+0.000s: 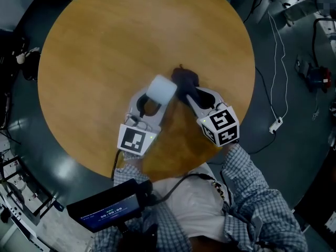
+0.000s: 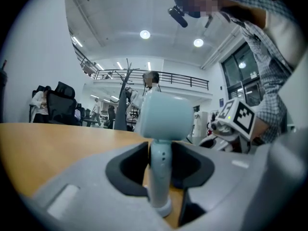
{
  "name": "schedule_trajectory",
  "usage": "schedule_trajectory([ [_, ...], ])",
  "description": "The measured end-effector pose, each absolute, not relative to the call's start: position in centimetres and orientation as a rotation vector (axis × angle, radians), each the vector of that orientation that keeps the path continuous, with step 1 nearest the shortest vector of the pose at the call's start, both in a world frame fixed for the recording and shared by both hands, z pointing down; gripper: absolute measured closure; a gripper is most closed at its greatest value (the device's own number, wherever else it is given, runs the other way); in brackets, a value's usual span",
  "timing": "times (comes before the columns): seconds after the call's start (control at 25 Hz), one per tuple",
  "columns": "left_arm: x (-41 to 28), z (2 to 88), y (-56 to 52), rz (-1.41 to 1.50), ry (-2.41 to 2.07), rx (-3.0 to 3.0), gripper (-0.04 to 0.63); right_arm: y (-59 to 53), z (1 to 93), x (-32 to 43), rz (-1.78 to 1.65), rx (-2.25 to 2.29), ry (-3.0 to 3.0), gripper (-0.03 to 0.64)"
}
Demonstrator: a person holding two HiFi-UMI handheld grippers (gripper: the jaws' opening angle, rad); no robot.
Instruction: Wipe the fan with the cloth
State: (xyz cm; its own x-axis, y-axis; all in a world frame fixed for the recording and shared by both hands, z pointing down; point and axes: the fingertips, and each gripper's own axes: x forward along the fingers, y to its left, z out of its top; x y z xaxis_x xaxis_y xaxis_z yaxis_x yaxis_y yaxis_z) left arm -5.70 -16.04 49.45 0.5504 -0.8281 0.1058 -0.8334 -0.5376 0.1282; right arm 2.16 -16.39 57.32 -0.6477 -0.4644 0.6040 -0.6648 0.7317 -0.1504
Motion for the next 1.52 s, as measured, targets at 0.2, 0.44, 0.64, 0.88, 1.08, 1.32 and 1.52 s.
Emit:
schedule_trajectory([
  [0.2,-5.6,49.8,-15.5,0.078,-1.393,2.628,0.455,-16.5,57.7,1.7,0.443,0.879,-2.361,0.505],
  [0.44,-5.7,50.7,-15.1,0.107,-1.362,2.598,0.407,-16.1,57.6,1.1,0.443,0.838,-2.362,0.43],
  [0.64,-5.4,52.0,-14.1,0.196,-1.363,2.579,0.373,-16.2,57.0,2.2,0.438,0.874,-2.372,0.399],
  [0.88,-7.0,51.8,-12.6,0.222,-1.439,2.551,0.373,-16.2,54.8,2.9,0.416,0.912,-2.407,0.415],
  [1.08,-8.0,49.9,-11.6,0.228,-1.503,2.521,0.426,-16.2,51.8,3.5,0.372,0.947,-2.466,0.496],
  [1.32,-9.1,44.4,-9.1,0.183,-1.572,2.518,0.524,-14.6,46.3,4.7,0.387,1.044,-2.512,0.606],
  [1.52,-8.7,41.3,-8.3,0.132,-1.613,2.531,0.594,-13.9,44.6,5.8,0.393,1.082,-2.568,0.614],
])
